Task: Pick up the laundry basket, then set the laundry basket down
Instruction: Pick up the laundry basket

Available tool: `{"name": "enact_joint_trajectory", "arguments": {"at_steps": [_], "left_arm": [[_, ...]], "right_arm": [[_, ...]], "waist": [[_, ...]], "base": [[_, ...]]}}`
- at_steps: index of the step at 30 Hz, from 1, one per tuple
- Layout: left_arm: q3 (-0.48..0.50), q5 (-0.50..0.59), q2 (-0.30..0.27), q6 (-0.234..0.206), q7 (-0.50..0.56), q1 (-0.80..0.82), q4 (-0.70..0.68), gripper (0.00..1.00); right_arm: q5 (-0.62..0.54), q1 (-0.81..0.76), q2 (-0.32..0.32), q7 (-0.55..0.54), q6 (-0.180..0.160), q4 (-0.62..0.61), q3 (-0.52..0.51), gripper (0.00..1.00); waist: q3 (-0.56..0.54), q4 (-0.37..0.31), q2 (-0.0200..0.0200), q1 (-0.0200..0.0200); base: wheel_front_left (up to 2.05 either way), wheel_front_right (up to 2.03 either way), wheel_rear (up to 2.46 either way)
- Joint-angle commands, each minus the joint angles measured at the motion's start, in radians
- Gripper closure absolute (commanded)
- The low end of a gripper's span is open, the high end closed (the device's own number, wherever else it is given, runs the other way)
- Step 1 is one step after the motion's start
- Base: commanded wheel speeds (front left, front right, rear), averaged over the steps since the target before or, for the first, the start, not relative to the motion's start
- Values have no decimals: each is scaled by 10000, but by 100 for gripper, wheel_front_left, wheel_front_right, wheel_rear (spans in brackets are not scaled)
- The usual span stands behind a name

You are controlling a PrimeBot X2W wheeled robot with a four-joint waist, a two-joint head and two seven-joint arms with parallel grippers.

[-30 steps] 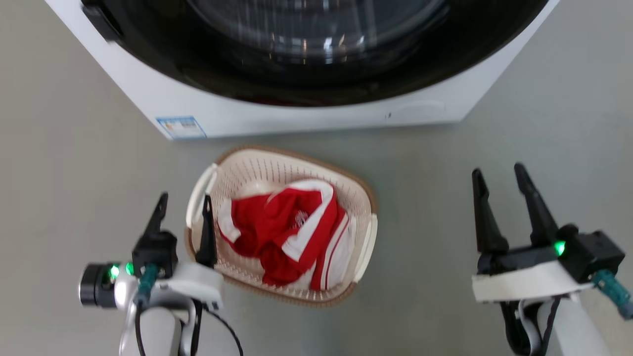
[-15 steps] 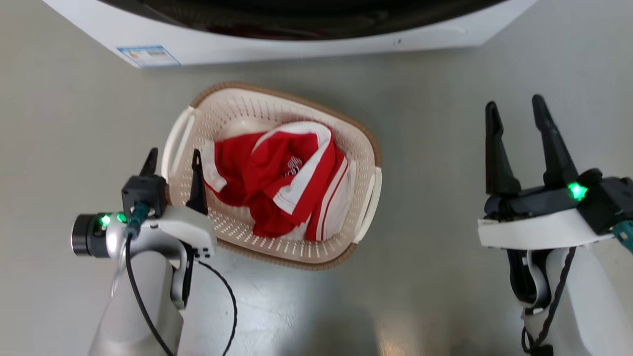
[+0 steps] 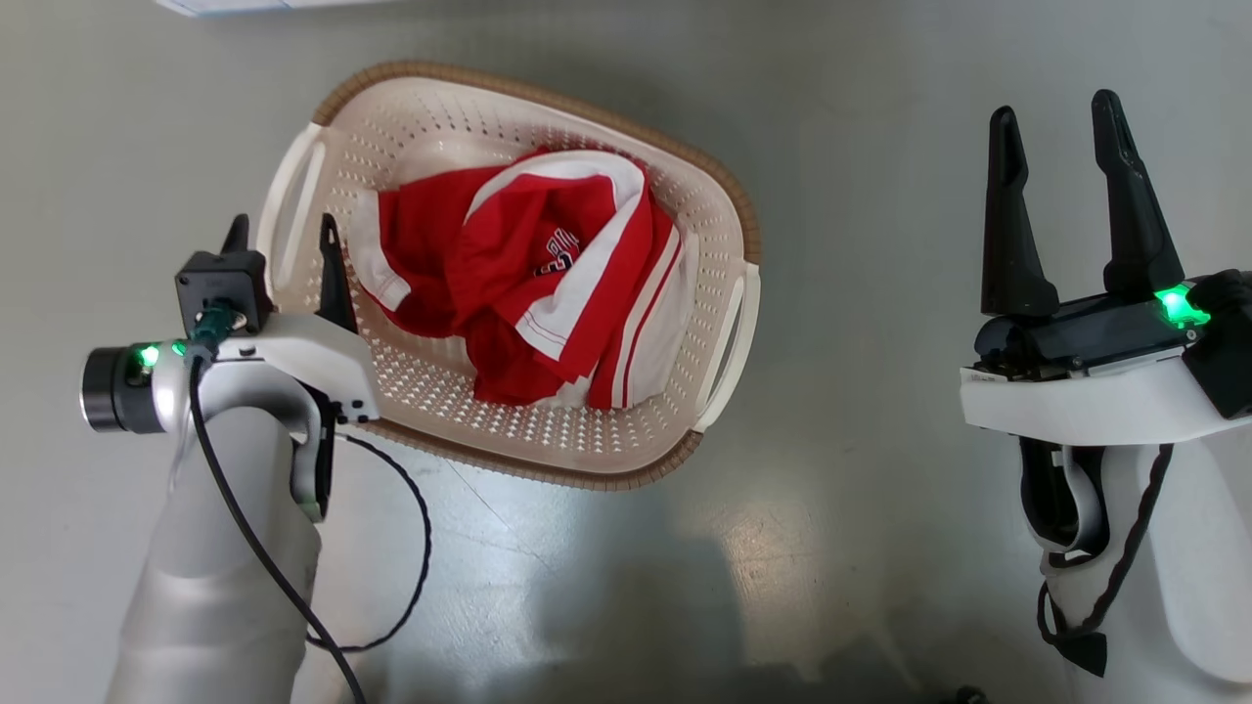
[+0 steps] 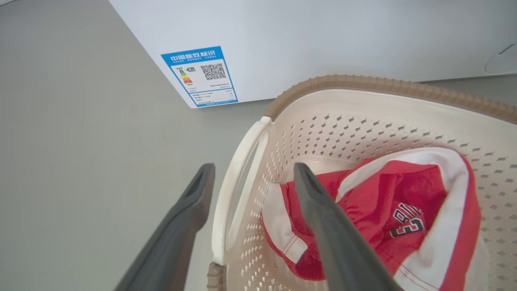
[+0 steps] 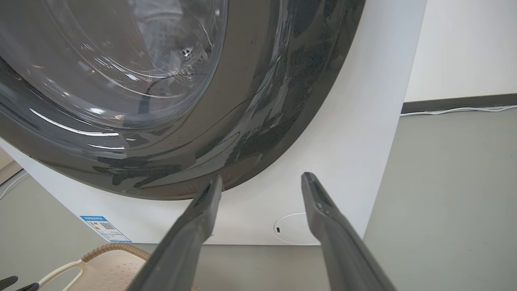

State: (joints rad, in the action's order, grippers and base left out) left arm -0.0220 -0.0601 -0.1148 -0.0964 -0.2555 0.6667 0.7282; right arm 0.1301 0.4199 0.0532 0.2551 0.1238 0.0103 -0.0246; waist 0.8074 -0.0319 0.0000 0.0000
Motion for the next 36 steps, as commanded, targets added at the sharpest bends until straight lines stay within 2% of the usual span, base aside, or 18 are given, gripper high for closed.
{"name": "enact_joint_trajectory", "arguments": {"at_steps": [1,9,20,26,28,33,36], "left_arm": [[279,45,-353,-59,-63,51,-5,0],[460,123,-597,-326,-63,598,598,0],[510,114,-729,-422,-63,918,1376,1],[483,101,-737,-419,-63,1104,1612,34],[474,96,-735,-418,-63,1140,1652,49],[483,53,-722,-430,-63,1206,1772,62],[524,-2,-702,-452,-63,1237,1840,66]], "right_arm": [[-143,-68,-30,67,69,-307,219,0],[-199,-158,-30,67,69,-525,238,0],[-177,-321,-30,67,69,-690,304,0],[-176,-290,-30,67,69,-772,300,0],[-169,-276,-30,67,69,-782,301,0],[-160,-257,-30,67,69,-780,306,0],[-164,-247,-30,67,69,-774,302,0]], "waist": [[185,-36,0,0],[488,-93,0,0],[586,-201,0,0],[657,-213,0,0],[672,-212,0,0],[691,-209,0,0],[693,-199,0,0]], "base": [[0,0,0],[0,0,0],[0,0,0],[0,0,0],[0,0,0],[0,0,0],[0,0,0]]}}
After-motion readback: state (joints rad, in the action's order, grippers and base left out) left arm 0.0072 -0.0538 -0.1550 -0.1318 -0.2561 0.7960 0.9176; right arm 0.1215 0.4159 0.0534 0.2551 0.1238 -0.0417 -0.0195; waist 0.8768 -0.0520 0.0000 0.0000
